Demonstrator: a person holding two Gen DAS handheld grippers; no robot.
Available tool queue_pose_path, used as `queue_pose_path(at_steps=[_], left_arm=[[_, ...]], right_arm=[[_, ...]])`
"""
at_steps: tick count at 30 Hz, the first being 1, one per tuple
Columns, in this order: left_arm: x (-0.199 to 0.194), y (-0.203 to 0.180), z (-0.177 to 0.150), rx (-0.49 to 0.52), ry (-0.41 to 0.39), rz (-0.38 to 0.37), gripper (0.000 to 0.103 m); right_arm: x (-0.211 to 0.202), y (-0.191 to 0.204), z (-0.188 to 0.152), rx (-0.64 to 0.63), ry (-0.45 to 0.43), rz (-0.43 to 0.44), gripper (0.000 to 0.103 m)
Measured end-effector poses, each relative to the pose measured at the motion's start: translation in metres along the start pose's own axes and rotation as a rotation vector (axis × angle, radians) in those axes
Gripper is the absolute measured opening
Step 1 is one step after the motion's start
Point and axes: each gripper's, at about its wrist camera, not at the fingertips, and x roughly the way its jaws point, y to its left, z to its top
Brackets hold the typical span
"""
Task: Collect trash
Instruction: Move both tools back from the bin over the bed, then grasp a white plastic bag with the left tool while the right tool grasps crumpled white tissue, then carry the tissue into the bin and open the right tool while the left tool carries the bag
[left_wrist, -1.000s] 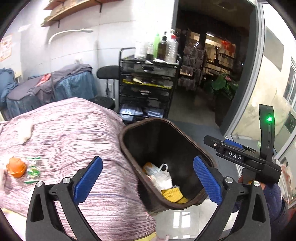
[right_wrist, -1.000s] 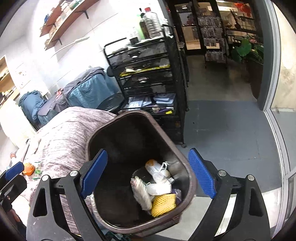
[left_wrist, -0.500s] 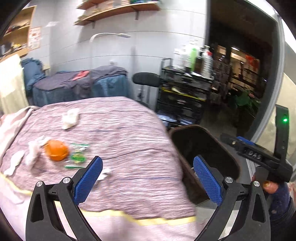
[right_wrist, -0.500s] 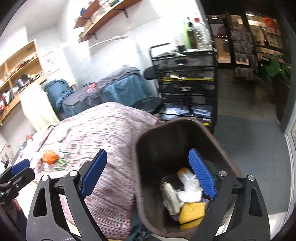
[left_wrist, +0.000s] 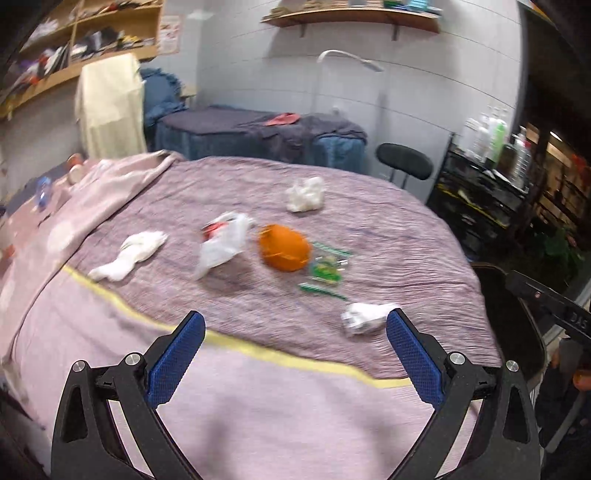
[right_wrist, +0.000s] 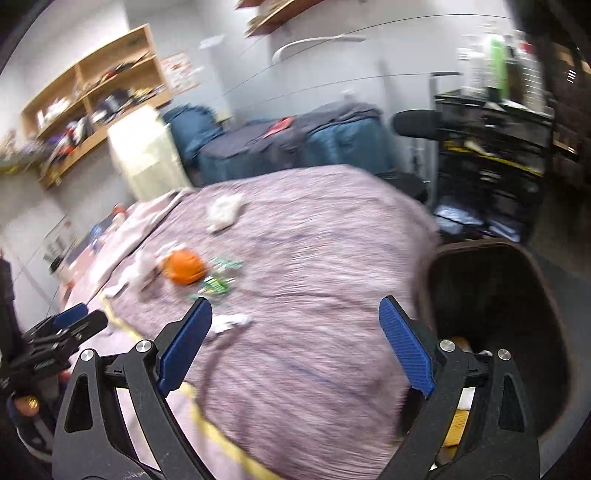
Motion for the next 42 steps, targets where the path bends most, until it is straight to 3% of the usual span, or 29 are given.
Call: queue_pose_path(at_steps=[6,13,20,24,26,27,29,30,31,32,34,38,42], left_arm=[[0.007,0.059,-0.006,-0.087,0.050,0.058,0.097],[0.020,0.082,-0.002,-0.087,0.076,0.072,0.097],[0.050,0.077,0.011,-0.041,0.120,0.042,0.097],[0.073,0.073,0.025,-0.009,0.135,0.049,0.097],[0.087,0.071,0.033,0.011,0.144,0.056,0.097],[0.094,0.069,0.036,0.020,0.147,0.065,0.096],[0.108,0.068,0.044,0.036,0.158,0.087,0.090],[0.114,0.068,0.046,0.038,0.164,0.093,0.082],[0.122,0.069,0.049,0.032,0.173,0.100,0.067],[0.127,0.070,0.051,0.021,0.183,0.100,0.059],[0.136,0.076,0.052,-0.020,0.209,0.076,0.033],[0.133,0.077,0.049,-0.030,0.204,0.070,0.013],[0.111,0.072,0.046,-0.008,0.135,0.092,0.007]], right_arm=[[0.035,0.051,0.004,-0.104,0.105,0.102,0.091],[0.089,0.084,-0.006,-0.180,0.298,0.053,0.091],[0.127,0.106,-0.010,-0.315,0.415,0.028,0.090],[0.148,0.110,-0.010,-0.343,0.473,0.032,0.073],[0.156,0.105,-0.011,-0.324,0.498,0.044,0.056],[0.158,0.102,-0.011,-0.316,0.500,0.044,0.053],[0.159,0.097,-0.009,-0.291,0.492,0.056,0.045],[0.158,0.094,-0.008,-0.274,0.484,0.068,0.042],[0.156,0.092,-0.007,-0.264,0.473,0.077,0.038],[0.153,0.090,-0.006,-0.255,0.458,0.083,0.037],[0.148,0.089,-0.005,-0.250,0.434,0.081,0.037],[0.140,0.086,-0.003,-0.247,0.406,0.066,0.036],[0.127,0.085,0.001,-0.229,0.352,0.067,0.036]])
